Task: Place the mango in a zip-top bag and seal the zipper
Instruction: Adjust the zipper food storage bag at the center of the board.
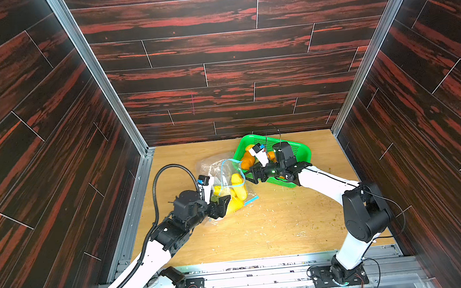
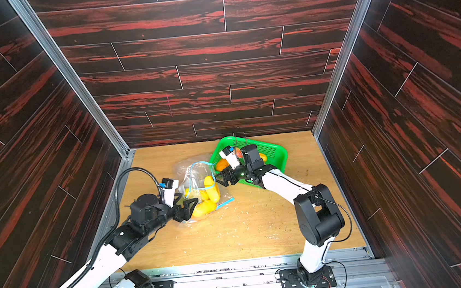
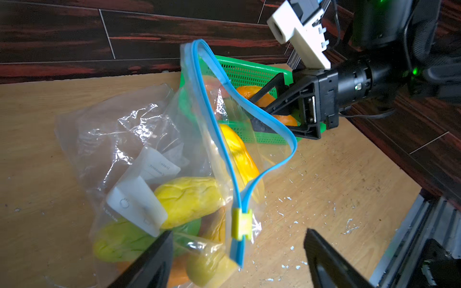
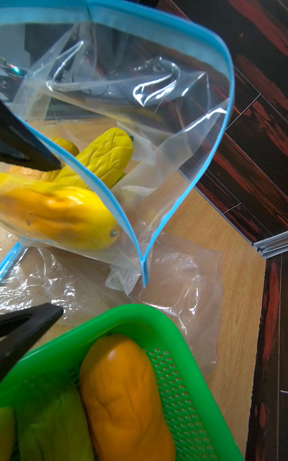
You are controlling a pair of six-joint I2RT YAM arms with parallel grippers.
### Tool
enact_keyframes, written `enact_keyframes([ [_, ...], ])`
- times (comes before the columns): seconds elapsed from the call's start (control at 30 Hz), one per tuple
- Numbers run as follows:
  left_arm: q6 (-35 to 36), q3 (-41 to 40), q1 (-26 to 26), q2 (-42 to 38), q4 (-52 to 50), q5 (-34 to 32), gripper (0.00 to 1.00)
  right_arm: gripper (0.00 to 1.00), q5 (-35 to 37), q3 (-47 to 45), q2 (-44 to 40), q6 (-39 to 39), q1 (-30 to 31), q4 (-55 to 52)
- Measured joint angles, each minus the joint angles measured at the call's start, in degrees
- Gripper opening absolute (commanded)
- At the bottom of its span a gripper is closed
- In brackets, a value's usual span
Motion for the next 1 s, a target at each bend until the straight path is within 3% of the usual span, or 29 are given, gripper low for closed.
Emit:
enact_keyframes([
  [0.03,0.6,-0.3,-0.2,1.3,1.2,-0.7,0.56,0.86,0.1,0.0,0.0,0.0,0.0,0.0],
  [0.17,0.2,-2.5,-0.3,3.5,5.2,-3.9,0.35,0.86,0.5,0.0,0.0,0.0,0.0,0.0],
  [0.5,-3.7,-2.6,-0.3,4.4,14.5,-5.7,0.01,0.86,1.6,-0.9,-1.9,-0.1,0.0,0.0],
  [0.7,-3.8,-1.1,-0.3,-0.5,10.5,-7.0,0.00,0.86,2.8,-2.5,-5.8,-1.0,-0.3,-0.5],
  [0.87,-1.9,10.7,-0.3,-0.9,2.6,-6.9,0.00,0.86,2.8,-5.6,-12.2,-1.2,-1.7,-0.1],
  [1.0,-1.3,21.9,-0.2,3.6,-0.5,-2.0,0.00,0.86,2.7,-7.3,-16.7,-1.4,-3.0,0.1],
])
